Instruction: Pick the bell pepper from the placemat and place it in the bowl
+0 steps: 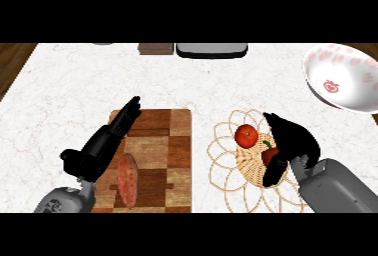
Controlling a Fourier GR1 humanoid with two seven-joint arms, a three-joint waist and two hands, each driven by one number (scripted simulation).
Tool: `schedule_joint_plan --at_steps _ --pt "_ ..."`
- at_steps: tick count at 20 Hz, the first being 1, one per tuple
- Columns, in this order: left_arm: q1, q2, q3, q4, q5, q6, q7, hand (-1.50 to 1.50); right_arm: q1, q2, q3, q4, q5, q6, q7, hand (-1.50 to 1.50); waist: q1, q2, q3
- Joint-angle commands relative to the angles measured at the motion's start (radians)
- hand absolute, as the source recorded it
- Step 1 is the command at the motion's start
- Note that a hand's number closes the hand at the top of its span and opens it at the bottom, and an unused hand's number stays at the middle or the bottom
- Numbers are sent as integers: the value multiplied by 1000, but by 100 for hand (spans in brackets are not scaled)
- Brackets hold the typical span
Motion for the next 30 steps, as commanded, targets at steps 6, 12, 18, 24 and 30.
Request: schedule_joint_plan --at_steps 6,12,18,24,30 --pt "5 -45 -1 -7 -44 -18 13 0 103 25 -34 48 165 2 5 -150 -1 1 0" --pt "-6 -40 62 -34 -40 -65 57 0 100 98 -127 40 185 86 12 -150 0 1 0" --pt "20 -84 61 -3 -93 -62 13 0 192 97 -171 142 277 19 -180 -150 -1 1 0" --pt "-26 -101 92 -8 -88 -81 76 0 125 161 -206 269 338 -16 -333 150 2 2 1" --pt "92 -90 84 -63 -96 -137 3 0 101 159 -253 277 421 -40 -391 150 3 0 0"
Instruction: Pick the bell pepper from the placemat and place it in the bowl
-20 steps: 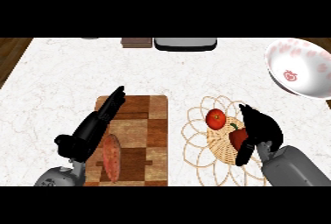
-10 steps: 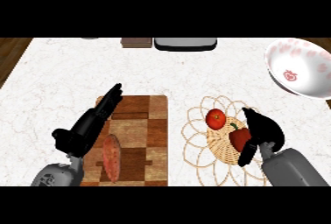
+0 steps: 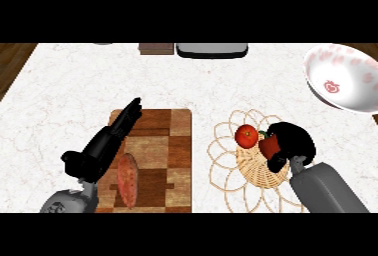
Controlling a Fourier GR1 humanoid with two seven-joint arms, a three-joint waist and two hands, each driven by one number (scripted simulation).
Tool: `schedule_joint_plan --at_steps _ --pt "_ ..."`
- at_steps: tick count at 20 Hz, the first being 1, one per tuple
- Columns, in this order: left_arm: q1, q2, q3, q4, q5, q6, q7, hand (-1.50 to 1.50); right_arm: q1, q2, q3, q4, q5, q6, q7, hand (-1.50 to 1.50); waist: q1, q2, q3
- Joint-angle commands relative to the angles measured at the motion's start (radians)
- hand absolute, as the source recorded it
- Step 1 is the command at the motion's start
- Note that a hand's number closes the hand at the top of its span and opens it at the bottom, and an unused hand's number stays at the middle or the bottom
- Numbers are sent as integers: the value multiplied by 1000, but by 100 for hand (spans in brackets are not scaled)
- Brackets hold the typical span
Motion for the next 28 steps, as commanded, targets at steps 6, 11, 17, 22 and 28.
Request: schedule_joint_plan --at_steps 6,11,17,22,28 --pt "-80 -33 15 -13 -37 15 75 0 -221 85 -141 284 68 -66 -44 150 18 6 2" --pt "-60 -45 -35 13 -31 -33 17 0 -505 49 -314 525 27 -84 58 150 80 30 4" --pt "-90 -36 -3 46 -30 -34 5 0 -646 8 -274 739 199 -265 138 150 79 33 2" --pt "-80 -63 -15 49 -53 0 9 0 -704 10 -242 748 306 -492 183 150 50 21 2" --pt "-79 -39 24 59 -33 -16 7 0 -794 -48 -313 722 310 -683 183 150 27 13 2"
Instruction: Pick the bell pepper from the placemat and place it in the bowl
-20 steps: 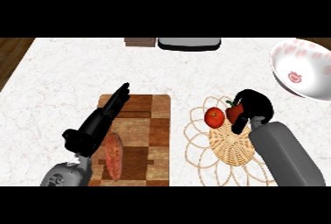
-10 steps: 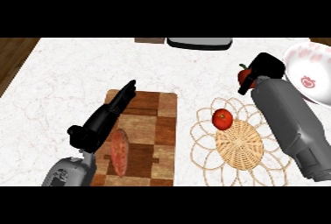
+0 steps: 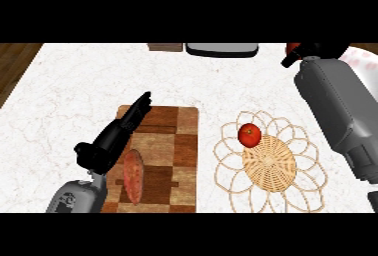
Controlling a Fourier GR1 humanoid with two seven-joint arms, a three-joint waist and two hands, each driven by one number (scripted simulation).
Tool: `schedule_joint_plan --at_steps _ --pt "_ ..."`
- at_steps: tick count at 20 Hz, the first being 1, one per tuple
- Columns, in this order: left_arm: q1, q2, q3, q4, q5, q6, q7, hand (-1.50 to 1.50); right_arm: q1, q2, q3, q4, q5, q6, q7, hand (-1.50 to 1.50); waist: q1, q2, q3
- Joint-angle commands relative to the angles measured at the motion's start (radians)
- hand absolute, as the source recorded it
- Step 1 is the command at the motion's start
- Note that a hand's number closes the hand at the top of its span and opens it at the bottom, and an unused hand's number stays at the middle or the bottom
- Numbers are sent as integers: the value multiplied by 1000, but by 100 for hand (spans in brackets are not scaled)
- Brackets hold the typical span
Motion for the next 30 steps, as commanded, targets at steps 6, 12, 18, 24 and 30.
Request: schedule_joint_plan --at_steps 6,12,18,24,30 --pt "8 -23 -7 -31 -5 11 21 0 -107 -65 -107 167 21 -200 -7 150 -8 -2 0" --pt "-14 -11 14 -5 1 -10 5 0 -89 -170 -94 285 90 -227 -29 150 -3 5 0" --pt "9 8 28 1 6 -31 -2 0 -31 -234 -85 345 135 -311 -73 150 -6 3 1" --pt "12 -12 4 -30 -12 -10 27 0 1 -266 -258 423 -65 -109 -217 150 1 7 4" --pt "31 -17 4 -37 -16 -7 12 0 44 -312 -383 383 -205 -42 -450 -150 -6 3 3"
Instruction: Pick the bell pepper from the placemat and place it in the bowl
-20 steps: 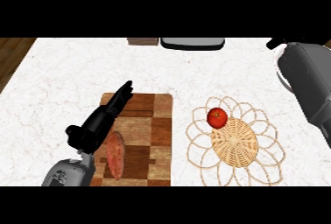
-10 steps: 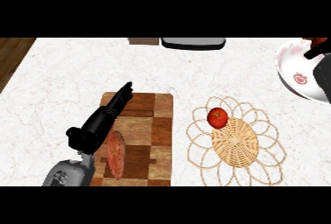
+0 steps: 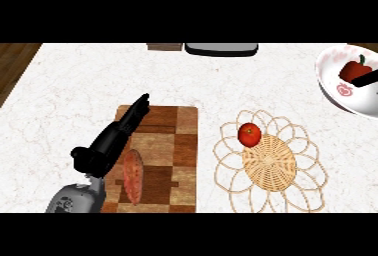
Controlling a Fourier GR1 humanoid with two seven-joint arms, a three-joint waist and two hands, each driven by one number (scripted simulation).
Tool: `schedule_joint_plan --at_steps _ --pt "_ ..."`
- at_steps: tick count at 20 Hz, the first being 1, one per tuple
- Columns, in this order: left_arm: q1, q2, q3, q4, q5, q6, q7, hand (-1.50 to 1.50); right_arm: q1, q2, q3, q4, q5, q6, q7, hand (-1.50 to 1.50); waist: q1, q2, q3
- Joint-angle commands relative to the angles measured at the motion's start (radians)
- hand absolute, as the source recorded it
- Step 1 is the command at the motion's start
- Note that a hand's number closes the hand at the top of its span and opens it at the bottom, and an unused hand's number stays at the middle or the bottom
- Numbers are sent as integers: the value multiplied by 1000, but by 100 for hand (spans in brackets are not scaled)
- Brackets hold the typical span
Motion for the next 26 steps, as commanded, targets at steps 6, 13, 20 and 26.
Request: schedule_joint_plan --at_steps 6,13,20,26 --pt "-3 -9 0 15 -2 -10 -31 0 50 -41 -102 -45 -98 -104 -215 -150 10 5 -1" --pt "-22 -15 12 19 4 -5 5 0 89 -35 -214 -112 -192 -368 -228 -150 -14 -7 -2" --pt "58 26 45 -44 18 -19 18 0 236 -92 -366 -203 -381 -327 -373 -150 -44 -23 -4" --pt "60 32 76 27 15 -25 -39 0 472 -69 -493 -374 -563 -285 -565 -150 -74 -28 -5"
